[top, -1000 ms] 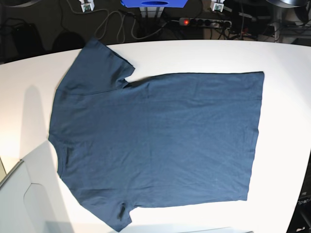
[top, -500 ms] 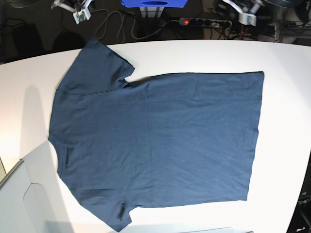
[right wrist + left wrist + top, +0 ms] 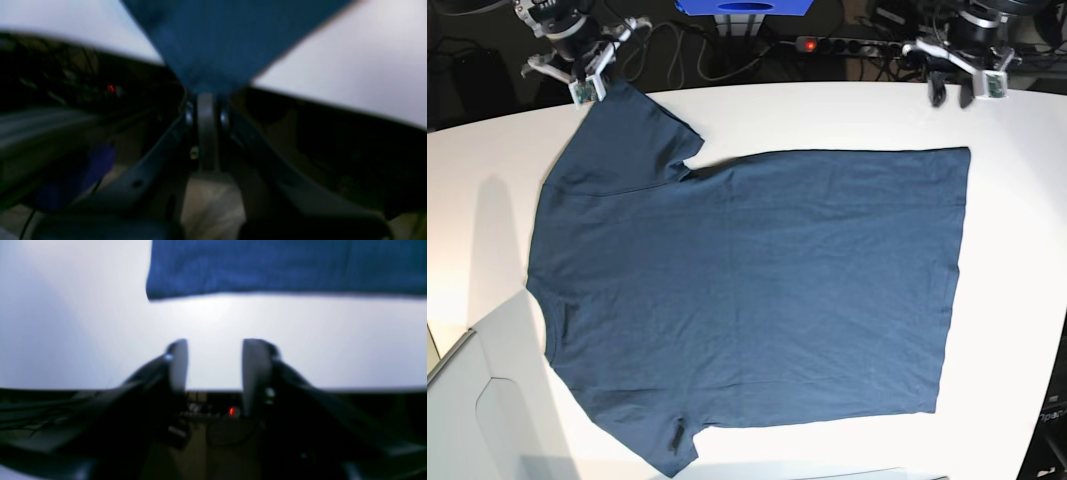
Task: Fold the T-shirt properly
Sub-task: 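Move both grippers down to the shirt's shoulder corners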
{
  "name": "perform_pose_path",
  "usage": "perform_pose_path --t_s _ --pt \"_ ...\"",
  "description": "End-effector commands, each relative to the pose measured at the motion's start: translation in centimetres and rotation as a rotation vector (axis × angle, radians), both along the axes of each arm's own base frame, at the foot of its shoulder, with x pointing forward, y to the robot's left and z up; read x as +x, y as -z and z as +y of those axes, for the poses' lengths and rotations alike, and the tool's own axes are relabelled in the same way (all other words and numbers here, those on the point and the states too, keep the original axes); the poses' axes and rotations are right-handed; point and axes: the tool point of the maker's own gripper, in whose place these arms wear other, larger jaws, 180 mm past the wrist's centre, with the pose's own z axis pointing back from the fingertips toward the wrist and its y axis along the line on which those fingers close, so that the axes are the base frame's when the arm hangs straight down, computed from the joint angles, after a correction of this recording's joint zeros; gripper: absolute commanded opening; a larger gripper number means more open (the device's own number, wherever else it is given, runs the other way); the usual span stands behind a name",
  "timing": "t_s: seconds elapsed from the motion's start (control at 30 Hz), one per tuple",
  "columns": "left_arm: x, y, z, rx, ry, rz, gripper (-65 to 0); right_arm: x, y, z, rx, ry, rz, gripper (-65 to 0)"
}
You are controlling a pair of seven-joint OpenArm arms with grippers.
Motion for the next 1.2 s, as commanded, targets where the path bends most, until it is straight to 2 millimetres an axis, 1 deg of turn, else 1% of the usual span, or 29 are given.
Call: perform_pose_path --t_s 0.0,0.07,0.1,0.2,0.23,0.3,0.33,0.4,0.47,0.57,0.67,0.77,0.93,1.03,1.17 --pt "0.8 -1.3 1.3 0.035 -0.03 -0.055 -37.4 0.6 -0.7 0.0 -0.002 -0.017 -0.031 -64.7" --pt "1.9 -2.5 2.8 0.064 -0.08 -0.115 -37.5 0.9 -0.6 0.4 0.002 -0.047 -0.025 -61.6" --pt "2.3 -2.8 3.4 0.078 -0.099 -0.132 -37.5 1.0 -0.5 0.4 -0.002 -0.066 -0.015 -58.5" --pt "2.2 -2.2 5.0 0.09 -0.147 -0.083 -37.5 1.1 -0.4 1.0 0.0 -0.118 0.005 -46.0" --pt "2.5 -2.2 5.4 0.09 -0.159 -0.072 -37.5 1.4 -0.4 1.1 0.001 -0.122 0.0 -41.0" --pt "3.4 -2.2 6.2 0.09 -0.189 -0.068 -37.5 1.5 -0.5 1.3 0.008 -0.113 -0.006 -34.8" --pt "3.7 -2.0 6.7 0.087 -0.209 -0.059 -37.5 1.6 -0.5 1.3 0.007 -0.11 -0.008 -33.0" --pt "4.2 -1.6 7.6 0.08 -0.239 -0.06 -37.5 1.9 -0.6 1.4 0.01 -0.113 -0.015 -33.1" --pt "4.8 -0.9 8.2 0.066 -0.261 -0.06 -37.4 2.1 -0.5 1.4 0.009 -0.113 -0.016 -33.8" --pt "5.4 1.1 9.2 0.034 -0.298 -0.046 -37.4 2.0 -0.5 1.5 0.01 -0.114 -0.014 -34.4" --pt "7.1 3.1 8.5 -0.03 -0.235 -0.038 -37.5 2.0 -0.4 1.5 0.012 -0.115 -0.014 -34.4" --pt "8.2 4.3 8.4 -0.068 -0.217 -0.039 -37.6 2.0 -0.4 1.5 0.012 -0.115 -0.014 -34.4" --pt "9.0 4.6 8.3 -0.085 -0.216 -0.052 -37.6 2.0 -0.4 1.5 0.011 -0.115 -0.011 -34.4" --pt "9.6 4.9 7.1 -0.099 -0.184 -0.048 -37.6 1.9 -0.4 1.5 0.011 -0.114 -0.01 -34.4" --pt "10.0 5.6 5.7 -0.115 -0.152 -0.032 -37.6 1.9 -0.3 1.5 0.013 -0.111 -0.007 -34.4"
